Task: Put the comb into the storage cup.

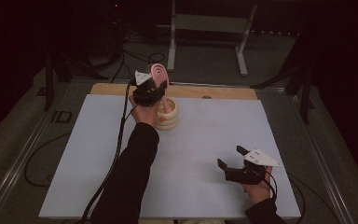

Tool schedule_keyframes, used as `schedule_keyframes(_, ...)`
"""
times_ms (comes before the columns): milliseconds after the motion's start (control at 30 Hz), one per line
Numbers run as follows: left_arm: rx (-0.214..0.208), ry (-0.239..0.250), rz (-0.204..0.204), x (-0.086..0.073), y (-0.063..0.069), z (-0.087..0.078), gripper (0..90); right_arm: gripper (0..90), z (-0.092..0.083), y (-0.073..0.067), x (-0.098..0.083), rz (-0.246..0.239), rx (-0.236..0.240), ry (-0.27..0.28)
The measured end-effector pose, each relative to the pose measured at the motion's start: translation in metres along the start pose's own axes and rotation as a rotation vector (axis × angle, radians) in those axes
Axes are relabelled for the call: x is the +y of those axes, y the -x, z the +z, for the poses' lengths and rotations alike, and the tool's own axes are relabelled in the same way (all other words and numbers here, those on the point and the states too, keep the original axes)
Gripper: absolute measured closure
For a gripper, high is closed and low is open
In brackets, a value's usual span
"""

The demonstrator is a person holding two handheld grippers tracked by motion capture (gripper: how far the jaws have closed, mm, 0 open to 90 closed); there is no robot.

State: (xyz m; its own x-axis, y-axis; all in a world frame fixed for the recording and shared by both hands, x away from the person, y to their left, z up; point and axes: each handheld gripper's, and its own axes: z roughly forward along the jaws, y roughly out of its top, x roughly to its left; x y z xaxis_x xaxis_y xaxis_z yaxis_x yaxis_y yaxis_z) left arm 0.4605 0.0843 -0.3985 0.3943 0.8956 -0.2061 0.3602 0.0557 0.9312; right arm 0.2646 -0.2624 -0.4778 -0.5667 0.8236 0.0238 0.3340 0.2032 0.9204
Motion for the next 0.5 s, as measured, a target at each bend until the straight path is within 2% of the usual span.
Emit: schedule_keyframes(500, -0.001, -0.019, 0.012, -0.0076, 0.0028, 0.0041, 63.4, 9.1, 0.0002, -0.0003, 0.0001, 0.000, 0.001, 0.001)
